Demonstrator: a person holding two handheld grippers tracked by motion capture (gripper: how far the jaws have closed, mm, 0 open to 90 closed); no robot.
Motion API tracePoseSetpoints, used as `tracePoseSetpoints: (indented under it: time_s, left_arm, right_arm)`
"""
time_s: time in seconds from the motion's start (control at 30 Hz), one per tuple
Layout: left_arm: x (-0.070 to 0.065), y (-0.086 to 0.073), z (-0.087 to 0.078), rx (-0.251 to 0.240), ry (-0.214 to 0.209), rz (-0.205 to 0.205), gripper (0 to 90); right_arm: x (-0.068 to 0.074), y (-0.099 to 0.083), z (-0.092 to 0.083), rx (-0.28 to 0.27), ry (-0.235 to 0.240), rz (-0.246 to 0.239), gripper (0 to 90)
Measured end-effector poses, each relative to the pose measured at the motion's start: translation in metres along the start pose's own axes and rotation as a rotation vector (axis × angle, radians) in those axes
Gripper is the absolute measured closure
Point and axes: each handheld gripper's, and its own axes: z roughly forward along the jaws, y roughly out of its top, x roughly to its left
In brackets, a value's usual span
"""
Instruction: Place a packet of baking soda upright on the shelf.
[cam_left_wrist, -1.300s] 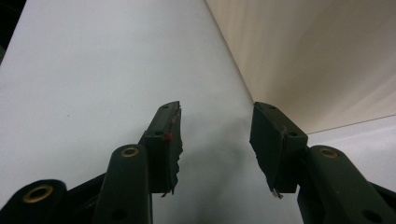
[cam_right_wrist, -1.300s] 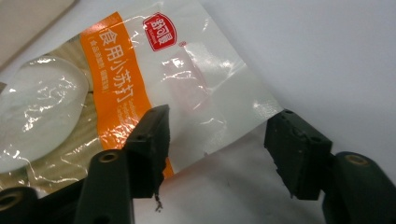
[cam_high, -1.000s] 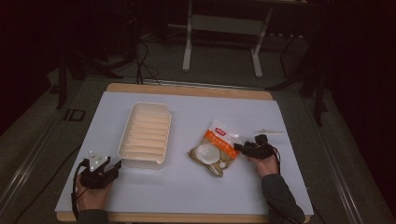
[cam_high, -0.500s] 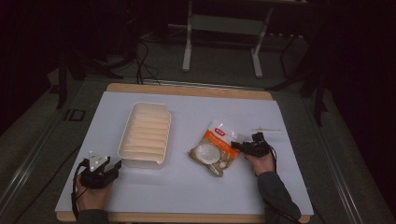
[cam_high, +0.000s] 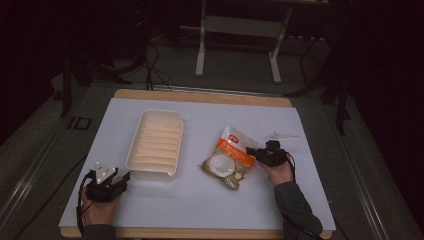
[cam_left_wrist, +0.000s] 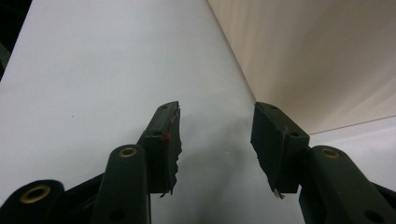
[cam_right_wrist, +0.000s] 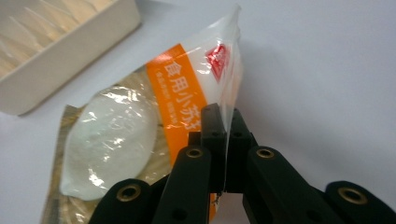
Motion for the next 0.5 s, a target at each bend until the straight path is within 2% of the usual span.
tracePoseSetpoints:
  time_s: [0.23,0.5]
  left_arm:
    - [0.0,0.0,0.0,-0.001,0.002,0.002,52.1]
    - [0.0,0.0,0.0,-0.002,0.0,0.003,52.1]
  right_arm:
    - [0.013,0.011,-0.007,-0.035,0.032,-0.035,90.0]
    - [0.037,0.029,-0.014,-0.063,0.065,-0.107,90.0]
